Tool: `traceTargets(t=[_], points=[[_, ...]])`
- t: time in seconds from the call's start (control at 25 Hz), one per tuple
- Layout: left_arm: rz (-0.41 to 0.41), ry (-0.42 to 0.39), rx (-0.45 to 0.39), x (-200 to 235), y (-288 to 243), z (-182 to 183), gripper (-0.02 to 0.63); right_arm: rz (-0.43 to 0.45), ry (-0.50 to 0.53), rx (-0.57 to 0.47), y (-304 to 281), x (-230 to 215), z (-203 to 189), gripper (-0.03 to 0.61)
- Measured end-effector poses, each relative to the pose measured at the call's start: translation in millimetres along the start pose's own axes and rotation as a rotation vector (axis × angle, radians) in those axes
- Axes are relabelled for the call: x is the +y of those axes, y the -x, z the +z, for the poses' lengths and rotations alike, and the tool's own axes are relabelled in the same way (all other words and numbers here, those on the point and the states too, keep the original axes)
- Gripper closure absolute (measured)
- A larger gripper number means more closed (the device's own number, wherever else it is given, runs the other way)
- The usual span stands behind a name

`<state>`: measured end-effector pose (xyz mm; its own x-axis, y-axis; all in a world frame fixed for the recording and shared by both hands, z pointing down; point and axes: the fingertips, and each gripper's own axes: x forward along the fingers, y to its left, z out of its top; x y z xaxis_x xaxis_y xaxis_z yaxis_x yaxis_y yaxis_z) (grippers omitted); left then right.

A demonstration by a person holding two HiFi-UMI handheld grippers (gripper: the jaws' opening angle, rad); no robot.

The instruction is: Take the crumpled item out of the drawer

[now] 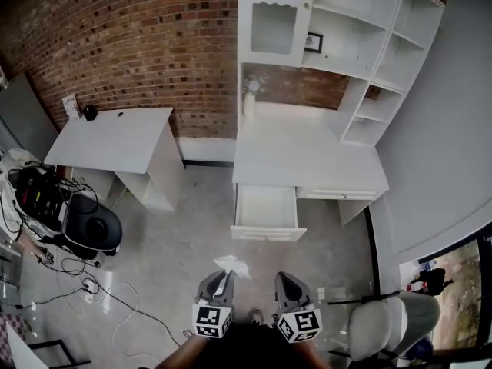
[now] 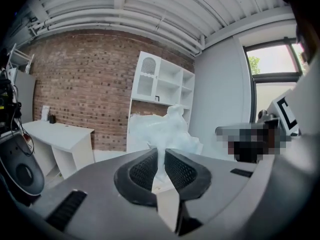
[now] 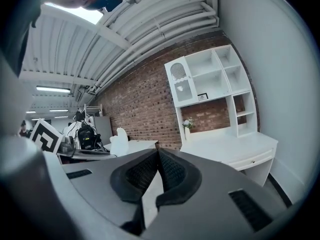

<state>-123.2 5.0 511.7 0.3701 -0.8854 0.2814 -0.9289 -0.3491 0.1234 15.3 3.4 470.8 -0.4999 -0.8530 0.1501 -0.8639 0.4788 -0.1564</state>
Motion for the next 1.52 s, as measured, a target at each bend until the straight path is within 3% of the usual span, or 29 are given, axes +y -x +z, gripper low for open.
traceTargets(t=[0.52, 1.52], points=[[-0.036, 0.001, 0.003, -5, 7, -3, 0.552, 0.02, 0.026, 0.008, 1, 18, 0, 0.565], [-0.019, 0.017, -0.006, 7, 21, -10, 0.551, 0.03, 0.056, 0.02, -3, 34, -4, 0.565]])
